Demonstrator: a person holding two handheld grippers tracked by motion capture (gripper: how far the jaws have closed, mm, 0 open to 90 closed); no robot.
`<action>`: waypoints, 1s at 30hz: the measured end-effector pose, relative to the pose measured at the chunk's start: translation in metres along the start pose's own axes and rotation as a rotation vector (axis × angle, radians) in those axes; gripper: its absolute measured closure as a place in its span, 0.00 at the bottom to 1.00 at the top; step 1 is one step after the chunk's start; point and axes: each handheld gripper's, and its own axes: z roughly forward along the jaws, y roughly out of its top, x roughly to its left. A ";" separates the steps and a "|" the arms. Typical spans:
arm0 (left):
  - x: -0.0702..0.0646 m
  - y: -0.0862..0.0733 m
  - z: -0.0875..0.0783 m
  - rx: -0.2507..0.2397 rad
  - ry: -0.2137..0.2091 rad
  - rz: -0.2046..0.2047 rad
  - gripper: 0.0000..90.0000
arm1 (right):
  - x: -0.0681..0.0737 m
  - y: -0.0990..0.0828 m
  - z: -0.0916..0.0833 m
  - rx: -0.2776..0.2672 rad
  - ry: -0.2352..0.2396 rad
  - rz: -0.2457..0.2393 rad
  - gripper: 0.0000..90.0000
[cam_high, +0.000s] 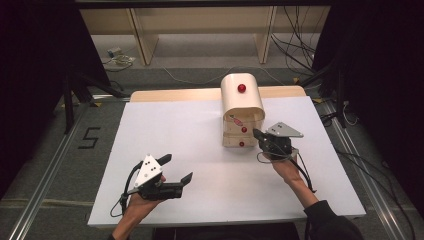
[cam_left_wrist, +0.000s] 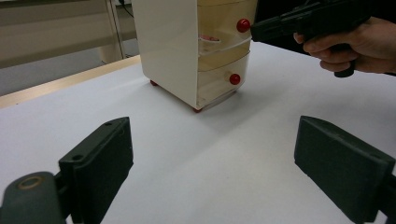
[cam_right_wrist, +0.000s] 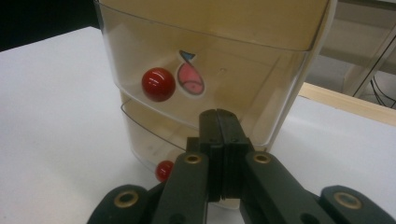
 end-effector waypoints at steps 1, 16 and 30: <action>0.000 0.000 0.000 0.000 0.000 0.000 0.13 | 0.000 0.000 0.000 0.000 0.000 0.002 1.00; 0.000 0.000 0.000 -0.001 0.001 -0.001 0.13 | 0.001 0.001 0.000 -0.003 -0.003 0.002 1.00; 0.000 0.000 0.000 -0.003 0.001 -0.005 0.13 | 0.001 0.002 -0.003 -0.011 0.006 0.004 1.00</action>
